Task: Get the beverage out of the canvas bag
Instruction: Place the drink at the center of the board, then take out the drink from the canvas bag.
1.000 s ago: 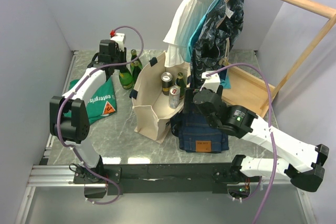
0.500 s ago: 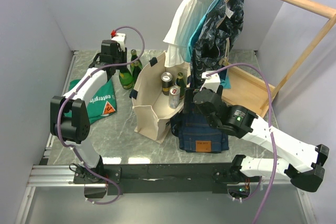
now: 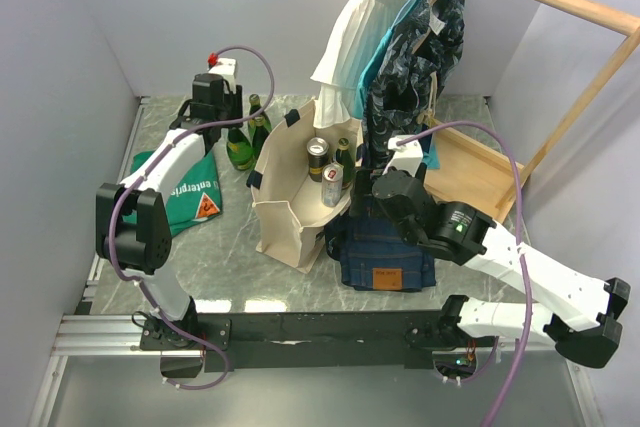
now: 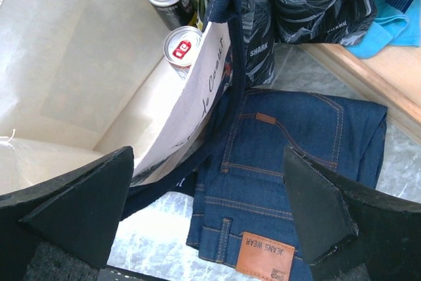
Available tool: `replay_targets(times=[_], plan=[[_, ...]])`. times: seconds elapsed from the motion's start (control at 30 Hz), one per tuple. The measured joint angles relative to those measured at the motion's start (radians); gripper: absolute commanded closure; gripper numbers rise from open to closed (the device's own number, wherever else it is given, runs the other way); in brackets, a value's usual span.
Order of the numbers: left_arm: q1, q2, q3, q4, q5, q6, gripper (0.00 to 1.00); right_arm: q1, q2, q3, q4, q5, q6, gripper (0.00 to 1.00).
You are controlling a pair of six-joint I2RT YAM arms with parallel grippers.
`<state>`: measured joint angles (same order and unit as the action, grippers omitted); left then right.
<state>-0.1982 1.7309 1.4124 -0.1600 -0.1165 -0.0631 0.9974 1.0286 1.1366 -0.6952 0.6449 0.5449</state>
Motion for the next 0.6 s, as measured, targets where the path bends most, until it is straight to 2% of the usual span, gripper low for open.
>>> replay_targets(times=[0.27,0.37,0.47,0.6], plan=[[-0.003,0.0,0.002,0.023,-0.035,0.0,0.48,0.0,-0.004,0.0,-0.002,-0.007,0.013,0.0],[-0.005,0.0,0.002,0.023,-0.04,-0.001,0.45,0.0,-0.014,0.0,-0.002,-0.009,0.016,0.0],[-0.005,0.0,0.003,0.017,-0.04,-0.01,0.35,-0.001,-0.027,-0.001,-0.004,-0.01,0.021,0.0],[-0.005,-0.005,0.035,-0.016,-0.037,-0.032,0.36,-0.001,-0.042,-0.008,-0.008,-0.01,0.031,0.0]])
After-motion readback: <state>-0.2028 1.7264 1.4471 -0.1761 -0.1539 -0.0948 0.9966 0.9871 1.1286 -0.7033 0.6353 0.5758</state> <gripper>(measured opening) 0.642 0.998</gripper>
